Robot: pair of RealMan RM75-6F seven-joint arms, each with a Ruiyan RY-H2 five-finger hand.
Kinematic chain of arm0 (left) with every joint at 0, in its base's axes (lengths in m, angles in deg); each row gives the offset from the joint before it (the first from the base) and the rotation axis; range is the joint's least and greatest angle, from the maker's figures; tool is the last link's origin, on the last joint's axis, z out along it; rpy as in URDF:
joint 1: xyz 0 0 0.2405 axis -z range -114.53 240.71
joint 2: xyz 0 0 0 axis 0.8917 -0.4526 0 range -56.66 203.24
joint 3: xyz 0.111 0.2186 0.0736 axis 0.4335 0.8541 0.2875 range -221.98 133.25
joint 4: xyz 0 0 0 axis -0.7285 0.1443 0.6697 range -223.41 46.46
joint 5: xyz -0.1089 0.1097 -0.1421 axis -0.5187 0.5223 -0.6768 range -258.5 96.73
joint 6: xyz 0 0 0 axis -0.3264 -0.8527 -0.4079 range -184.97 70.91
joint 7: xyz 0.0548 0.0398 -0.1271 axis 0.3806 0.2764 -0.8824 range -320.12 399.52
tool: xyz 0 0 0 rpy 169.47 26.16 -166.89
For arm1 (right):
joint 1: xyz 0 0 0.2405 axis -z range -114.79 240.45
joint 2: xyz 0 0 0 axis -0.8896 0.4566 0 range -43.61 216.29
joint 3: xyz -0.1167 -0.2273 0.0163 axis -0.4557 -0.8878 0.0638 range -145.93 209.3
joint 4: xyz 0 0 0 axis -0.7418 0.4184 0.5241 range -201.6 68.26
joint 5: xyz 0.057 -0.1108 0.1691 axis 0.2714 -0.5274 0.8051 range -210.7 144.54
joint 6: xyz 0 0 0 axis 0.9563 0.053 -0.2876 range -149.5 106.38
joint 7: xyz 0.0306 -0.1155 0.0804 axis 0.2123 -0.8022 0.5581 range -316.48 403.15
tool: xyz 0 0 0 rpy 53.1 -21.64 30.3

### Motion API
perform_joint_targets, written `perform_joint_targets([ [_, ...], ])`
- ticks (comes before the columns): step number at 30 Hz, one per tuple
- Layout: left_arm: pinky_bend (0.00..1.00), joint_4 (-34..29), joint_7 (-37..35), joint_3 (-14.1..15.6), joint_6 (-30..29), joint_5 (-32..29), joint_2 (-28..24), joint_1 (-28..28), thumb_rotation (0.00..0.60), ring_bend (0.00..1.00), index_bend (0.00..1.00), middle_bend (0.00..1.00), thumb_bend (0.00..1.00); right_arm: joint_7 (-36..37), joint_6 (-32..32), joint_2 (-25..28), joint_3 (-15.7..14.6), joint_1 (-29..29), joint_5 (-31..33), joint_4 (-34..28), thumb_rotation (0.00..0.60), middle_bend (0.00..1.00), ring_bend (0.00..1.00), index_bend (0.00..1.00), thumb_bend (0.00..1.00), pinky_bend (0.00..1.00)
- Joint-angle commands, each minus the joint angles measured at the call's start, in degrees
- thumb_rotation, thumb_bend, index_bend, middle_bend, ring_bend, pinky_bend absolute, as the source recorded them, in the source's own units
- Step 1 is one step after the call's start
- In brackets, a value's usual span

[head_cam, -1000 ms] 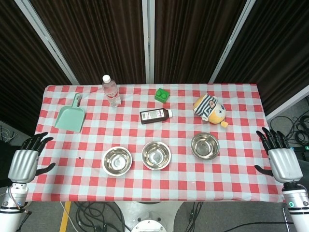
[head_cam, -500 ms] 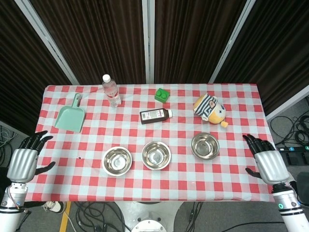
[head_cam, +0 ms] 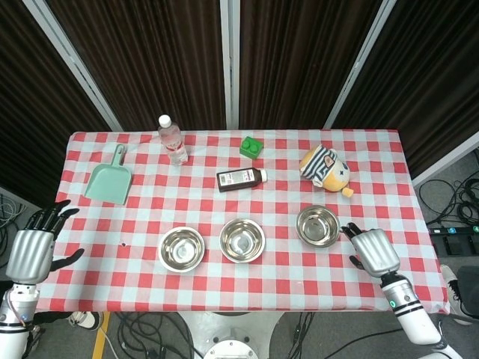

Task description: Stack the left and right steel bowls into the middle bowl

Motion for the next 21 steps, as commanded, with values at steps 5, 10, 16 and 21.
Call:
perform_joint_targets([
  [5, 0.23, 0.89, -0.74, -0.16, 0.24, -0.44, 0.14, 0.04, 0.6, 0.18, 0.28, 0.25, 0.12, -1.56, 1.79, -2.72, -0.32, -1.16, 1.63, 2.55, 0.6, 0.32, 0.71, 0.32, 0.15, 0.72],
  [10, 0.23, 1.48, -1.03, -0.16, 0.4, -0.69, 0.13, 0.01, 0.6, 0.17, 0.28, 0.25, 0.12, -1.95, 2.87, -4.84, -0.09, -2.35, 2.17, 4.86, 0.6, 0.33, 0.71, 0.34, 0.15, 0.72],
  [16, 0.23, 1.97, -0.64, -0.22, 0.36, -0.69, -0.11, 0.02, 0.6, 0.18, 0.28, 0.25, 0.13, -1.81, 2.56, -9.05, 0.07, -4.09, 0.38, 10.31, 0.6, 0.36, 0.71, 0.37, 0.16, 0.72],
  [21, 0.23, 2.17, -0.66, -0.33, 0.08, -0.73, -0.21, -0.08, 0.6, 0.17, 0.28, 0.25, 0.13, -1.5, 3.93, -11.38, -0.04, -5.82, -0.3, 13.33, 0.6, 0.38, 0.71, 0.39, 0.17, 0.72],
])
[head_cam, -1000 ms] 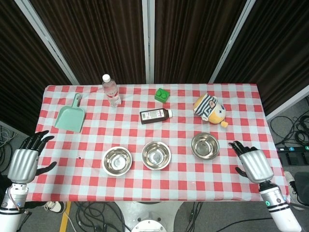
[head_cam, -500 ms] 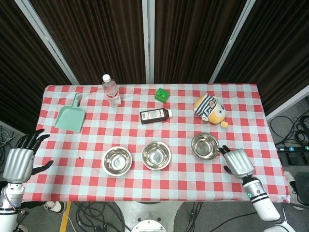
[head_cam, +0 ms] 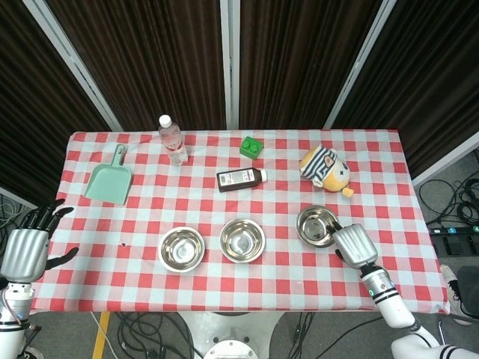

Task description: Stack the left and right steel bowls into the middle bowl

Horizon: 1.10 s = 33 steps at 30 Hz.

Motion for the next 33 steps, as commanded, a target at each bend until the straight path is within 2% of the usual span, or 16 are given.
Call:
perform_joint_targets([
  [1, 0.23, 0.15, 0.04, -0.04, -0.1, 0.04, -0.05, -0.01, 0.6, 0.17, 0.28, 0.25, 0.13, 0.15, 0.87, -1.4, -0.11, -1.1, -0.49, 1.59, 0.6, 0.38, 0.71, 0.4, 0.17, 0.72],
  [18, 0.23, 1.63, -1.07, -0.16, -0.08, -0.44, 0.18, -0.13, 0.6, 0.17, 0.28, 0.25, 0.13, 0.17, 5.0, -5.43, -0.41, -4.94, 0.12, 7.48, 0.6, 0.42, 0.72, 0.45, 0.2, 0.72],
  [22, 0.23, 1.76, -1.28, -0.22, -0.05, -0.6, 0.17, -0.15, 0.6, 0.17, 0.28, 0.25, 0.13, 0.62, 4.73, -6.37, -0.19, -5.26, 0.37, 8.69, 0.6, 0.48, 0.73, 0.54, 0.21, 0.72],
  [25, 0.23, 1.79, -1.53, -0.2, 0.11, -0.71, 0.15, -0.15, 0.6, 0.17, 0.28, 0.25, 0.13, 0.56, 4.68, -6.95, -0.1, -5.5, 0.6, 9.44, 0.6, 0.52, 0.74, 0.6, 0.25, 0.72],
  [33, 0.23, 1.58, -2.21, -0.24, 0.2, -0.87, -0.1, -0.17, 0.6, 0.18, 0.28, 0.25, 0.13, 0.47, 4.43, -7.23, -0.13, -5.68, 1.26, 9.68, 0.6, 0.56, 0.76, 0.67, 0.31, 0.72],
])
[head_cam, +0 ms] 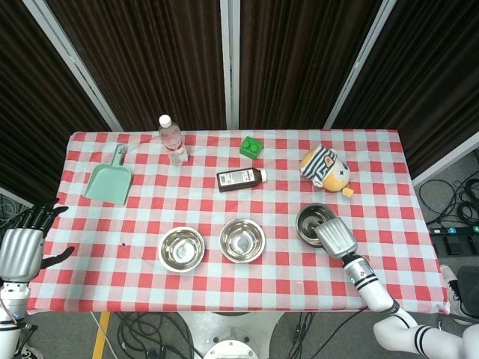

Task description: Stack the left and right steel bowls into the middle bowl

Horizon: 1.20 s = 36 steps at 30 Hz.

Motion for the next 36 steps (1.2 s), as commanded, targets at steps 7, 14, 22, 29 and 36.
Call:
perform_joint_targets([
  [7, 0.23, 0.05, -0.24, 0.09, 0.11, -0.09, 0.03, -0.07, 0.6, 0.18, 0.28, 0.25, 0.13, -0.35, 0.05, 0.46, -0.3, -0.03, 0.65, -0.27, 0.6, 0.57, 0.76, 0.68, 0.33, 0.72],
  [14, 0.23, -0.13, -0.12, 0.0, 0.09, -0.1, -0.16, -0.04, 0.6, 0.17, 0.28, 0.25, 0.13, -0.55, -2.49, 2.64, 1.02, -1.19, -1.11, -5.57, 0.6, 0.57, 0.76, 0.68, 0.33, 0.72],
  [22, 0.23, -0.28, -0.14, -0.64, -1.29, -0.54, -0.49, -0.59, 0.6, 0.18, 0.28, 0.25, 0.13, -5.91, -0.51, 5.92, 3.76, -5.95, -2.63, -19.58, 0.6, 0.57, 0.76, 0.68, 0.33, 0.72],
  [29, 0.23, -0.84, 0.84, -1.08, -2.46, -1.36, -1.21, -1.42, 0.6, 0.17, 0.28, 0.25, 0.13, -9.12, 3.97, 3.7, 4.17, -8.75, 0.82, -23.39, 0.6, 0.57, 0.76, 0.68, 0.33, 0.72],
  [36, 0.23, -0.71, -0.14, -1.15, -3.17, -0.9, -1.63, -1.77, 0.6, 0.18, 0.27, 0.25, 0.12, -10.09, 8.09, 0.57, 4.4, -11.23, 5.53, -21.92, 0.6, 0.57, 0.76, 0.68, 0.34, 0.72],
])
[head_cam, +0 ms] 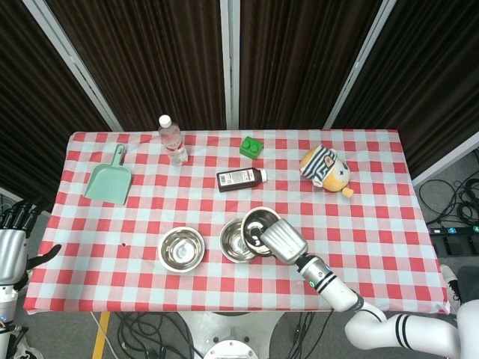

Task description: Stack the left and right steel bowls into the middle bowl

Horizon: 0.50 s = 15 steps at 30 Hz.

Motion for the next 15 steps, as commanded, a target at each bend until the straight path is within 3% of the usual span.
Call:
perform_joint_targets([
  [1, 0.23, 0.21, -0.54, -0.14, -0.4, 0.31, 0.03, -0.04, 0.6, 0.18, 0.27, 0.25, 0.12, -0.56, 1.59, -1.54, 0.4, -1.51, 1.67, 0.89, 0.6, 0.57, 0.76, 0.68, 0.34, 0.72],
  [8, 0.23, 0.63, -1.3, -0.22, -0.56, 0.39, 0.05, -0.15, 0.6, 0.17, 0.27, 0.25, 0.12, -2.41, 3.16, -4.01, 0.67, -3.95, 3.75, 2.27, 0.6, 0.57, 0.76, 0.68, 0.33, 0.72],
  [11, 0.23, 0.84, -1.62, -0.31, -0.56, 0.31, 0.08, -0.17, 0.6, 0.17, 0.27, 0.25, 0.12, -3.4, 4.76, -4.35, 0.39, -4.99, 5.5, 2.71, 0.6, 0.52, 0.76, 0.61, 0.2, 0.72],
  [12, 0.23, 0.92, -1.81, -0.35, -0.54, 0.23, 0.08, -0.2, 0.6, 0.18, 0.27, 0.25, 0.12, -3.81, 5.86, -4.17, 0.23, -5.49, 6.62, 2.72, 0.6, 0.47, 0.76, 0.55, 0.11, 0.72],
  [15, 0.23, 1.04, -2.11, -0.41, -0.58, 0.09, 0.02, -0.28, 0.6, 0.17, 0.27, 0.25, 0.12, -4.58, 7.76, -3.74, 0.03, -6.62, 9.1, 2.65, 0.6, 0.38, 0.76, 0.42, 0.02, 0.72],
])
